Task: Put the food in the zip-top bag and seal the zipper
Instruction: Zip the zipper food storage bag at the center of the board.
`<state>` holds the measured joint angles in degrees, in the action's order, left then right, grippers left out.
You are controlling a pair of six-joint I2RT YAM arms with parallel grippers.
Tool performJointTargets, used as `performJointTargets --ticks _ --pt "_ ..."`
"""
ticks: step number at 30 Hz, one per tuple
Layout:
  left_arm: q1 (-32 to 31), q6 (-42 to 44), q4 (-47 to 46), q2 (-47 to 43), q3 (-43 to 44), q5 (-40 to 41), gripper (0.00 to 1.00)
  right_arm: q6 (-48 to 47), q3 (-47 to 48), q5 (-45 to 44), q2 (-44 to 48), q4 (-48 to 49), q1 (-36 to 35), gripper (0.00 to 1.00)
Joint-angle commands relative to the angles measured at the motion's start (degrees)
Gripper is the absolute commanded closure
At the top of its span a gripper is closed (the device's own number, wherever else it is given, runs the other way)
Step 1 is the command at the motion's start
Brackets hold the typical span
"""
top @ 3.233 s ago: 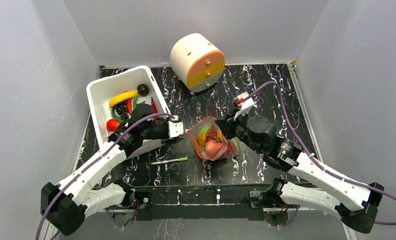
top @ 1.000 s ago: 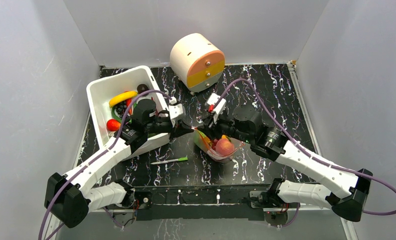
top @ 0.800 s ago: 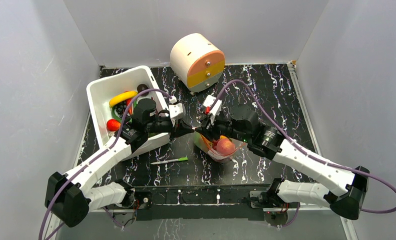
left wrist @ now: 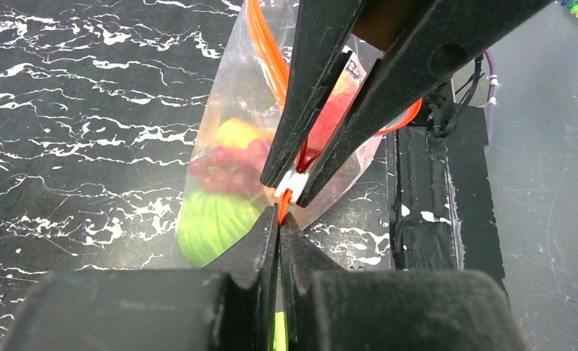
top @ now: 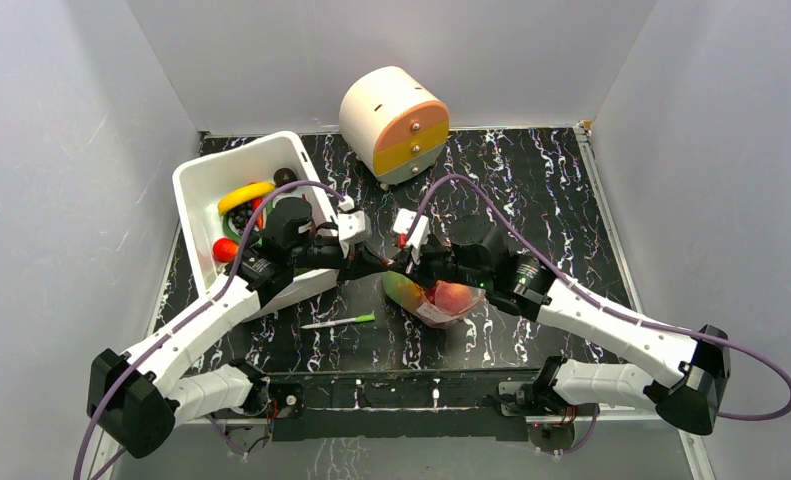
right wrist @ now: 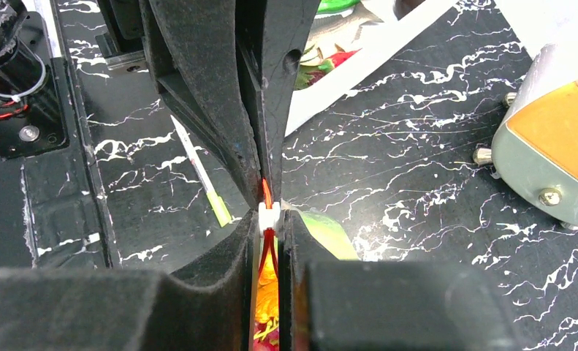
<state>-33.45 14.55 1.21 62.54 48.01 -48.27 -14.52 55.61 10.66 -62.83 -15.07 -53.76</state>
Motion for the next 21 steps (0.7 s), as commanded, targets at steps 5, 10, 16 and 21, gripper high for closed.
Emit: performJointTargets --ticks 5,10,16,21 --pt "0.3 0.4 1.1 -3.5 2.8 -2.9 1.00 -0.4 -0.1 -3.6 3.4 -2.2 0.3 1.00" --pt "0.4 3.0 4.5 -3.9 4.2 -2.8 1.00 -0.2 -0.3 -4.3 3.3 -2.5 0.2 1.00" --pt "0.6 3.1 5.4 -4.9 4.0 -2.9 1.00 -0.2 0.1 -5.3 3.0 -4.0 0.2 1.00" --pt "0.7 1.7 3.4 -6.8 1.9 -1.9 1.00 -0.2 -0.1 -5.7 3.5 -4.4 0.3 1.00"
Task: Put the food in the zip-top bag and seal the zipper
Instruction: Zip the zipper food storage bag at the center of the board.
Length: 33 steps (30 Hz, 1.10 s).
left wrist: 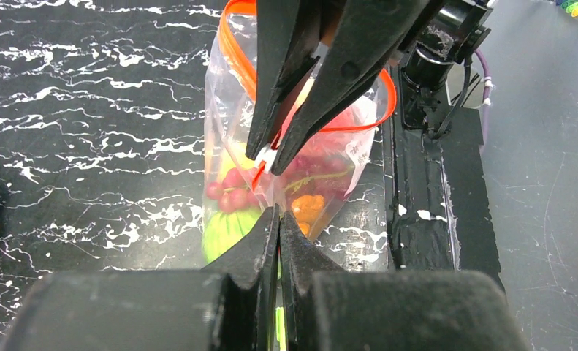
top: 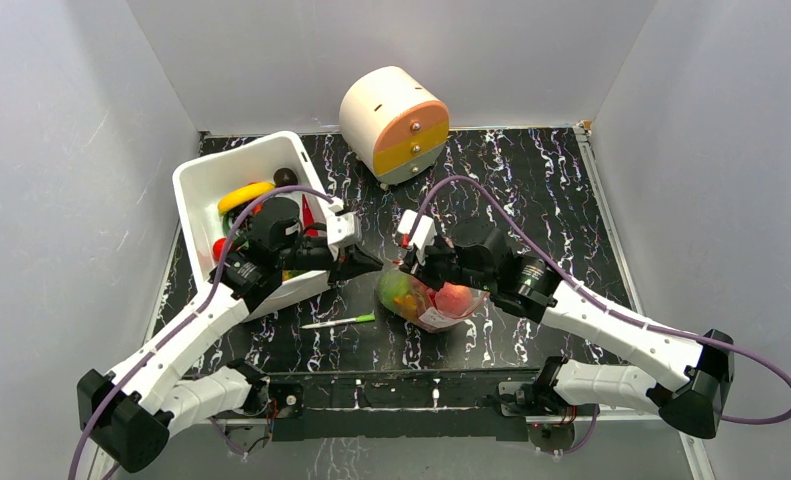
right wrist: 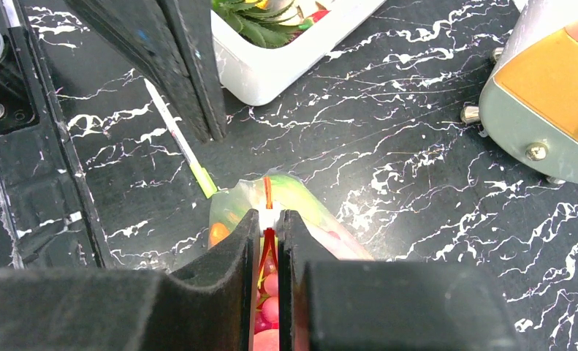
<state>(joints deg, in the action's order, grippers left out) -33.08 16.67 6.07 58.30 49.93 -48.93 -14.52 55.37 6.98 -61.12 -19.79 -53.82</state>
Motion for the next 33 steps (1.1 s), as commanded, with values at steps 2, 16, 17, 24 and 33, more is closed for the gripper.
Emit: performJointTargets --ticks 2,16,17,24,33 --pt "0.2 -0.4 -2.0 -2.7 -0.4 -2.0 1.00 -0.1 0.0 -1.7 2.2 0.6 0.3 1.00" --pt "0.3 2.7 -8.0 0.5 -1.4 -8.4 0.52 0.9 -1.5 5.8 5.5 5.7 0.3 1.00" --pt "0.2 2.4 -8.7 1.1 -1.5 -9.0 0.50 1.0 -1.8 6.1 5.6 6.4 0.3 1.00" --pt "0.3 1.5 -11.4 4.3 -1.3 -11.2 0.45 2.3 -2.5 7.8 5.0 9.0 0.3 1.00" --pt "0.3 -0.6 -13.8 4.8 -2.1 -9.7 0.86 2.2 -2.2 8.8 3.8 10.5 0.3 1.00"
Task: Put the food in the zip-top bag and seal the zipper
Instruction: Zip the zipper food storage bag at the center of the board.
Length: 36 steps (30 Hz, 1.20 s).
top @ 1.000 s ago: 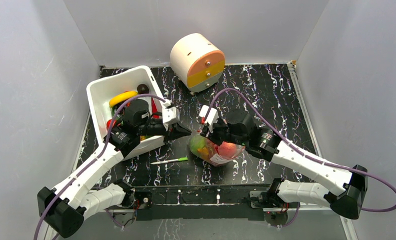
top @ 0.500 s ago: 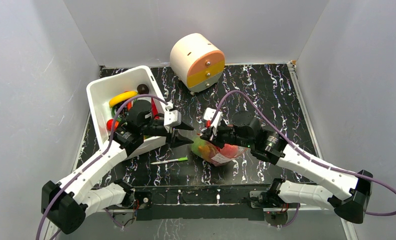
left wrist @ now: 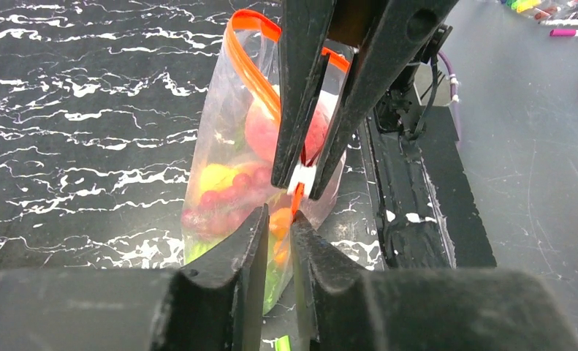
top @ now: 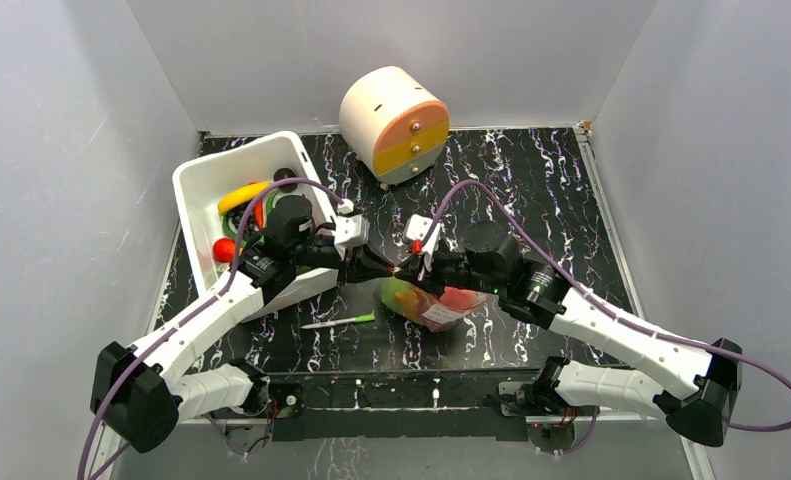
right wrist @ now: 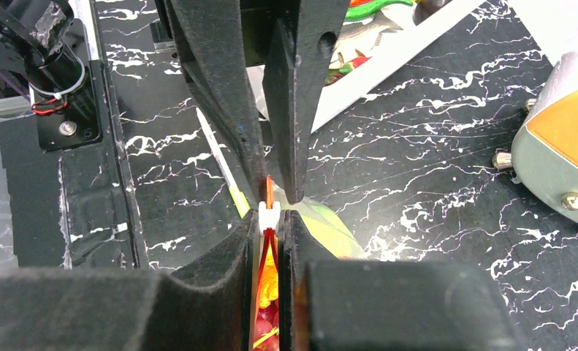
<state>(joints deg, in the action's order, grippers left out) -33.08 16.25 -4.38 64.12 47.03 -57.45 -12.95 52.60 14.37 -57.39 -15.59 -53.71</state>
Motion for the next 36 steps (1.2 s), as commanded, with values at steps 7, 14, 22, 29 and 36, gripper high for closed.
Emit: performJointTargets --ticks 7,14,22,29,36 --pt "0.2 -0.6 -3.5 -2.9 -0.3 2.3 1.00 -0.4 0.3 -0.5 0.4 3.9 0.2 1.00" --pt "0.4 -2.7 -7.5 -5.3 -3.1 4.2 1.00 -1.0 -0.1 -4.1 2.6 0.4 0.3 1.00" --pt "0.6 -4.0 -7.9 -7.1 -3.2 5.1 1.00 -1.0 0.2 -6.8 2.7 -3.6 0.3 1.00" --pt "1.0 -6.2 -9.4 -9.0 -3.7 4.8 1.00 -2.3 1.4 -10.5 3.5 -6.9 0.3 1.00" --pt "1.0 -11.4 -15.8 -6.2 -4.6 -0.1 0.93 -2.4 2.5 -10.7 4.0 -8.4 0.3 1.00"
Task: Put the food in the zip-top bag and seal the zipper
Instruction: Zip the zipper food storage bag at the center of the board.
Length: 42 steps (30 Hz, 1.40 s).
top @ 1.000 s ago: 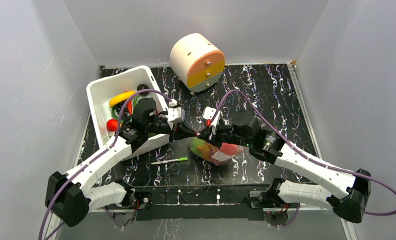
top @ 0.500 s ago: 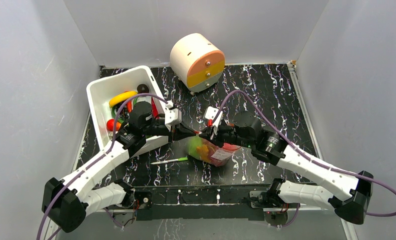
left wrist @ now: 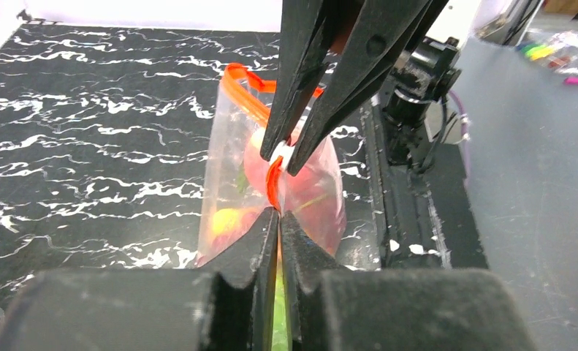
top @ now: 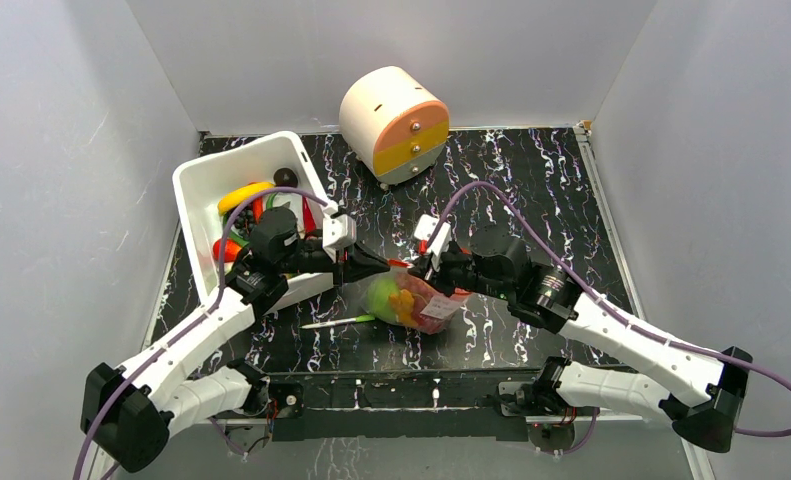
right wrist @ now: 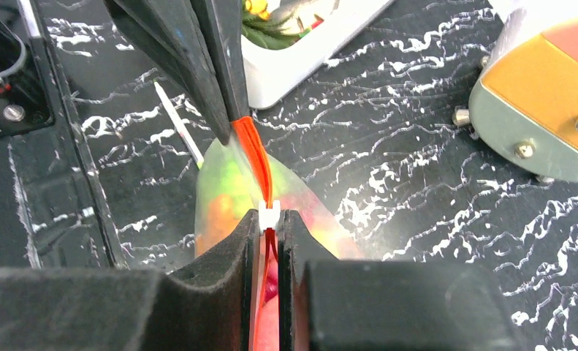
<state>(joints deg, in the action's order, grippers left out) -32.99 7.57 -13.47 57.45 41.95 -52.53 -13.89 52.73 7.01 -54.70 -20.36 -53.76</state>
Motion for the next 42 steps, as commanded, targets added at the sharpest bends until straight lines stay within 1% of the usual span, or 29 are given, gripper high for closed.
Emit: performJointTargets --ticks 1,3,6,9,11,14,15,17,18,19,20,21,25,32,40,42 --pt "1.0 -2.9 -6.9 1.3 0.8 -5.6 0.86 -1.4 2.3 -2.4 1.5 -3.0 0.3 1.00" --pt "1.0 -3.0 -7.3 2.5 1.3 -6.7 0.74 -1.3 2.3 -0.1 2.1 -1.6 0.3 1.00" --pt "0.9 -2.7 -7.3 3.9 2.6 -7.7 0.59 -1.0 1.9 2.3 2.8 0.7 0.3 1.00" --pt "1.0 -0.9 -4.2 5.7 4.6 -8.5 0.54 -0.9 2.0 3.2 2.5 1.6 0.3 1.00" --pt "0.9 0.0 -2.4 6.9 5.7 -8.7 0.48 -0.9 2.0 3.5 2.0 2.0 0.3 1.00" --pt "0.9 0.1 -2.3 7.7 6.2 -8.2 0.46 -0.9 1.9 4.1 1.2 2.4 0.3 1.00" --pt "0.9 -0.4 -2.9 7.9 6.1 -8.3 0.48 -0.8 1.9 4.3 0.9 2.5 0.4 1.00" --pt "0.9 -1.1 -3.7 8.2 6.5 -9.5 0.54 -0.9 2.0 4.4 0.6 2.8 0.3 1.00" --pt "1.0 -1.0 -3.3 8.3 6.8 -9.9 0.63 -0.9 2.0 4.4 0.5 2.9 0.4 1.00" --pt "1.0 -0.7 -2.6 8.3 7.0 -10.0 0.74 -0.9 2.1 4.3 0.5 2.8 0.3 1.00" --pt "0.9 -0.2 -1.8 8.1 7.1 -9.6 0.88 -0.9 2.1 4.1 0.5 2.7 0.3 1.00" --pt "0.9 0.3 -1.1 7.7 7.0 -8.9 0.99 -0.9 2.2 3.8 0.5 2.6 0.3 1.00" --pt "0.9 0.5 -1.0 5.2 5.7 -5.3 1.00 -1.0 2.3 2.0 0.6 1.1 0.3 1.00" --pt "0.9 2.0 2.1 0.0 6.5 6.2 1.00 0.0 2.4 -2.1 1.4 -1.8 0.3 1.00" --pt "0.9 2.5 3.2 0.4 8.8 13.4 1.00 1.1 3.6 -5.7 1.7 -5.6 0.3 1.00" --pt "0.9 2.6 3.9 0.7 9.5 16.4 1.00 1.5 4.4 -6.3 1.8 -7.3 0.3 1.00"
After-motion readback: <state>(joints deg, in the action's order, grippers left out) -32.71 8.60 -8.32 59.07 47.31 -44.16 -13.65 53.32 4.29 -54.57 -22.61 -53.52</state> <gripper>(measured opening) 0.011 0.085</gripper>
